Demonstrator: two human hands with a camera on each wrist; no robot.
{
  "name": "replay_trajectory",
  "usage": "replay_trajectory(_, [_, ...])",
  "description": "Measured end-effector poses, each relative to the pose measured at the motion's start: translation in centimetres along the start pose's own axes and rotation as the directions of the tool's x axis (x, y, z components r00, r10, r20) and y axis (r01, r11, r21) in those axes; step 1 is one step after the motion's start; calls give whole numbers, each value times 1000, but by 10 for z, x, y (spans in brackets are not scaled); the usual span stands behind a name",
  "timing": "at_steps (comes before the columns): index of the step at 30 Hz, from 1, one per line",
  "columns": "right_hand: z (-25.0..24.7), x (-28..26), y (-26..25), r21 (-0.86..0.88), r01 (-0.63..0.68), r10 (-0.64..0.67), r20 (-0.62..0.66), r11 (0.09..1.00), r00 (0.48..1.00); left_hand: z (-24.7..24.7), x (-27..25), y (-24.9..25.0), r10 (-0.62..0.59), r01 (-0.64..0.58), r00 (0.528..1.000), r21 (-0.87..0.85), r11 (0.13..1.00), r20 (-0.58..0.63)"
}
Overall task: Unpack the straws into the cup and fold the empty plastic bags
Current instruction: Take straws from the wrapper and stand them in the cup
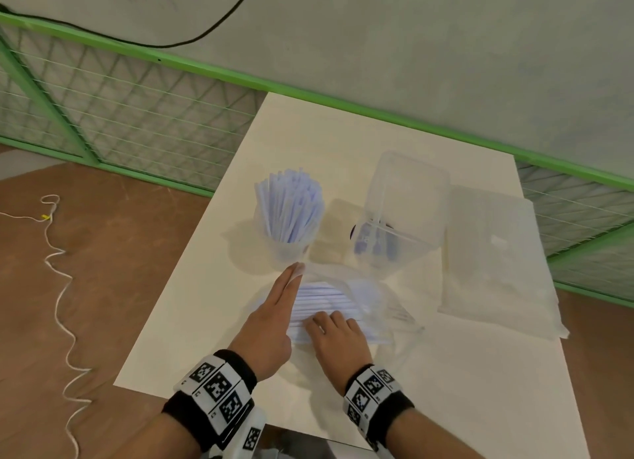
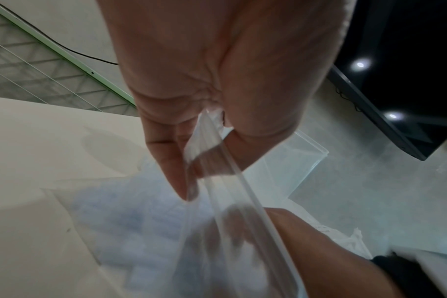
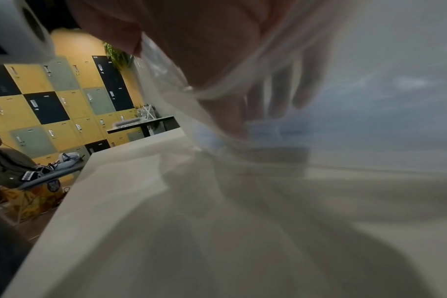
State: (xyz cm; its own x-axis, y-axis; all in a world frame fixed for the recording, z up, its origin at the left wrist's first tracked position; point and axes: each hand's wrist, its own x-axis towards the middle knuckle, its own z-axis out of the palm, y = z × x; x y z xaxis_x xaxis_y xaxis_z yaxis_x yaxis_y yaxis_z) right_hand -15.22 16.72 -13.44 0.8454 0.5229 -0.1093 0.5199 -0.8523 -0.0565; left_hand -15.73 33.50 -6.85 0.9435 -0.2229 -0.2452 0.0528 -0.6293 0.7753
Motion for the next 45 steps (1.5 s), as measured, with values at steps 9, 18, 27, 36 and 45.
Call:
replay_trajectory(9, [3, 6, -2, -40, -59, 61, 49, 997, 997, -1, -1, 1, -53, 53, 999, -1, 999, 5])
replay_trajectory(18, [-16, 14, -6, -47, -65, 76, 274, 997, 959, -4, 0, 4, -78, 78, 997, 1, 997, 21])
replay_trajectory(27, [-23, 14, -4, -36, -52, 61, 302, 998, 951, -5, 2, 0, -63, 63, 998, 30, 998, 22])
replay_trajectory(36, [-52, -2, 27, 96, -199, 187, 124, 975, 975, -17, 2, 3, -127, 127, 992, 18, 992, 3])
replay_trajectory(45, [-82, -12, 24, 943, -164, 480, 5, 289, 877, -17, 1, 2, -88, 89, 996, 19, 996, -18])
